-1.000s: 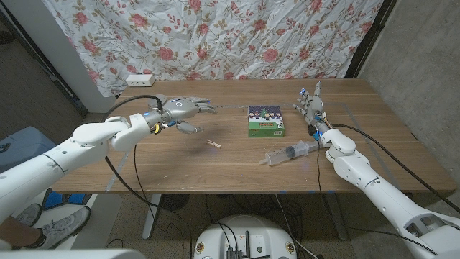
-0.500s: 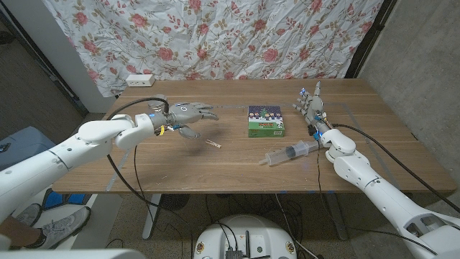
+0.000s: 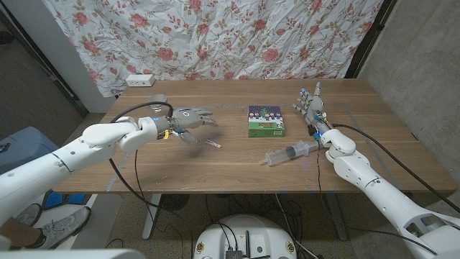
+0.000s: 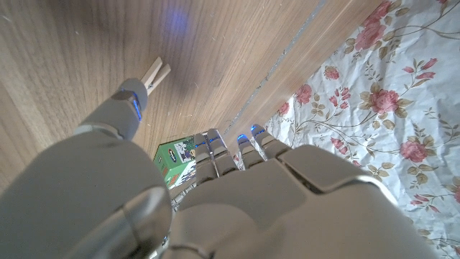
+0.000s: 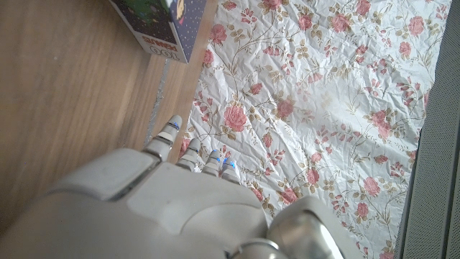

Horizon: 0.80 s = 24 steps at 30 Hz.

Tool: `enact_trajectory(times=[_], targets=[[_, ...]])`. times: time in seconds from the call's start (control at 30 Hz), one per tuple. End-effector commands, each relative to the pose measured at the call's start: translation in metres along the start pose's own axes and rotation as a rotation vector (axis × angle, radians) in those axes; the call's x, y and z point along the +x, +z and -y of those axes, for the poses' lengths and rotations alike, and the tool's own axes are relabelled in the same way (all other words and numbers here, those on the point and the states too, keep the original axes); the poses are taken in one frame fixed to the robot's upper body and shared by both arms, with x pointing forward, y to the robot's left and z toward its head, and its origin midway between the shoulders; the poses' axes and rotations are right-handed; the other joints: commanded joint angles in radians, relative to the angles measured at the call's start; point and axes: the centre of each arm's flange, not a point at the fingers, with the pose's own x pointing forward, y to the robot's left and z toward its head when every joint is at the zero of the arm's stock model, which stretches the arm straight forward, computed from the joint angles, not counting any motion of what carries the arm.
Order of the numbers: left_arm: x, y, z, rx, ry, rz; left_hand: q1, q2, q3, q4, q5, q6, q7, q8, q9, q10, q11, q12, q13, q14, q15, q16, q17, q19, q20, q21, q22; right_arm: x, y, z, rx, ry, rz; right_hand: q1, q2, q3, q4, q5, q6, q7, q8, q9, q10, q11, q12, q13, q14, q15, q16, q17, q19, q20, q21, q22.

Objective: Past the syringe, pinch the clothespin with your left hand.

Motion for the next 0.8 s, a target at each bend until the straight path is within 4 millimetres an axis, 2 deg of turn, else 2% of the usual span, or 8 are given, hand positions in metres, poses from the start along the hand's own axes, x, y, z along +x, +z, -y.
enact_trajectory(times=[0.03,0.17,0.3,0.43,0.6,0.8], targets=[[0.004,0.01,0.005,-0.01,-0.035,-0.027,0.008,0.0,-0.008,0.002,-0.005,-0.004,-0.005,0.002,0.004,0.018,0.003,0.007,0.003,0.0,-0.017,0.005,0.004,0.005,0.013,0.007,0.004,0.0,0.0,0.0,0.0,0.0,0.0,0.001,0.077,-0.009,0.0,0.006,0.004,-0.005,-0.001,0.005,0.001,-0.008,-0.003,0.003,-0.003,-0.039,-0.004,0.005,0.004,0.002,-0.004,0.003],[0.006,0.015,0.007,-0.005,-0.049,-0.032,0.01,0.002,-0.012,0.002,-0.004,-0.007,-0.006,0.001,0.004,0.029,0.002,0.011,0.003,0.003,-0.017,0.007,0.004,0.009,0.017,0.01,0.004,0.0,0.0,0.0,0.0,0.0,0.0,0.001,0.076,-0.009,0.0,0.006,0.003,-0.005,-0.002,0.005,0.002,-0.009,-0.003,0.003,-0.004,-0.04,-0.005,0.005,0.003,0.002,-0.005,0.003],[0.007,0.019,0.008,-0.014,-0.054,-0.037,0.019,0.007,-0.021,0.003,-0.002,0.017,0.033,0.012,0.004,0.042,0.007,0.012,0.003,0.013,-0.016,0.009,0.004,0.013,0.021,0.013,0.005,0.0,0.0,0.0,0.0,0.0,0.0,0.001,0.077,-0.009,0.0,0.007,0.003,-0.005,-0.002,0.005,0.002,-0.008,-0.003,0.003,-0.004,-0.041,-0.005,0.005,0.004,0.003,-0.005,0.003],[0.009,0.024,0.009,-0.013,-0.068,-0.047,0.025,0.01,-0.028,0.004,-0.001,0.037,0.051,0.019,0.004,0.061,0.005,0.016,0.002,0.021,-0.014,0.011,0.004,0.014,0.022,0.013,0.005,0.0,0.0,0.0,0.0,0.0,0.0,0.001,0.077,-0.01,0.0,0.007,0.004,-0.004,-0.001,0.005,0.003,-0.008,-0.003,0.004,-0.003,-0.039,-0.005,0.005,0.004,0.003,-0.005,0.003],[0.012,0.029,0.008,-0.006,-0.061,-0.057,0.034,0.013,-0.039,0.005,0.0,0.084,0.068,0.034,0.004,0.085,0.007,0.018,0.001,0.031,-0.012,0.012,0.004,0.012,0.025,0.012,0.005,0.0,0.0,0.0,0.0,0.0,0.0,0.001,0.077,-0.01,0.0,0.007,0.005,-0.004,-0.001,0.005,0.001,-0.009,-0.004,0.004,-0.002,-0.039,-0.005,0.005,0.005,0.003,-0.005,0.003],[0.017,0.033,0.008,0.001,-0.07,-0.092,0.04,0.016,-0.045,0.005,0.0,0.1,0.076,0.037,0.004,0.095,0.018,0.017,0.0,0.037,-0.011,0.012,0.003,0.01,0.033,0.012,0.005,0.0,0.0,0.0,0.0,0.0,0.0,0.001,0.077,-0.01,0.0,0.007,0.003,-0.005,-0.002,0.005,0.003,-0.008,-0.003,0.004,-0.002,-0.04,-0.006,0.005,0.005,0.002,-0.006,0.004]])
